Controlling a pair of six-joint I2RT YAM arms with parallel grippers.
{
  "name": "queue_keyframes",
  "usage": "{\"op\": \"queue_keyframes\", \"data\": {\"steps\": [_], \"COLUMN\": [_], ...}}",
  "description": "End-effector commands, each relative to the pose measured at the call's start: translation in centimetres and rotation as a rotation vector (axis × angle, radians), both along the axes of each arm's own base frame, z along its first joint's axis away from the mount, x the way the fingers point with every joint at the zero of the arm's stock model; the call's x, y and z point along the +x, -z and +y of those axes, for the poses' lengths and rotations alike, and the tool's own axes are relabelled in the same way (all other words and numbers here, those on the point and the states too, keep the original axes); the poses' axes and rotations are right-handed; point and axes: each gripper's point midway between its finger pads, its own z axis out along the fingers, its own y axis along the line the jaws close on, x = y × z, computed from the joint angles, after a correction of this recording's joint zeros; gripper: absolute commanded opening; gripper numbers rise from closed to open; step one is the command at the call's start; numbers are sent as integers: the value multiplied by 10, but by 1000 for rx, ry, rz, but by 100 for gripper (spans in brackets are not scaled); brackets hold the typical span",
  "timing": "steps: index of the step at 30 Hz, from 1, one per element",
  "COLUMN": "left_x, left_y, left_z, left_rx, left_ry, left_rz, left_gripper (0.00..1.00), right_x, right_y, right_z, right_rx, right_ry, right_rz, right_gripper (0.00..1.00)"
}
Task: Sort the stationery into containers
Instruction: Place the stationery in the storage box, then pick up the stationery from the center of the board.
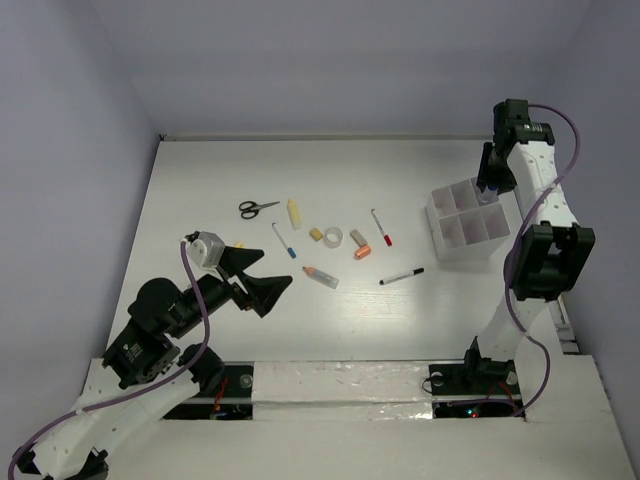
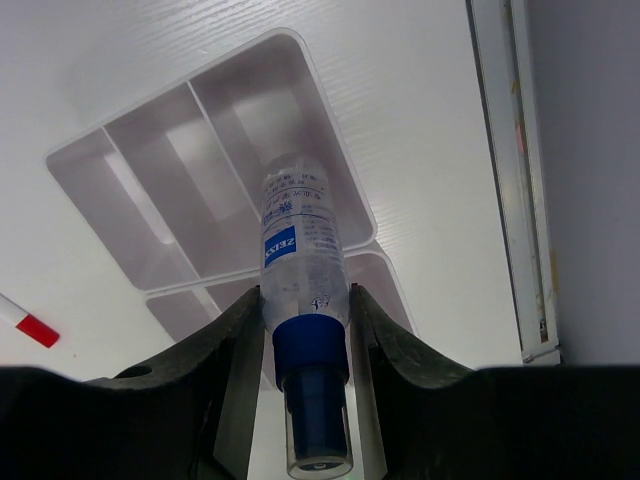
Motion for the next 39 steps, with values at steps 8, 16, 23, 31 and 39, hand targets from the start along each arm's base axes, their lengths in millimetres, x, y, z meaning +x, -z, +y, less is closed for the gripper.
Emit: {"op": "queue_keyframes", "data": {"steps": [8, 16, 23, 31, 39], "left_x": [3, 6, 16, 32, 48], "left_y": [-6, -2, 3, 12, 18], "left_z": [-1, -3, -2, 2, 10], "left_rx": [-9, -1, 21, 57, 83], "left_ry": [-6, -8, -42, -100, -163], "left_rz": [-24, -10, 7, 34, 54], "left_gripper": [99, 99, 99, 99, 99], "right_x": [16, 27, 41, 25, 19], "right_y": [-21, -68, -86, -2, 61], "right_z": [-15, -11, 104, 278, 361], "right_rx": [-53, -40, 106, 311, 337], "right_ry": [26, 12, -308, -676, -845], "right_rz": [-80, -227, -349, -272, -140], "right_gripper": [54, 75, 37, 22, 33]}}
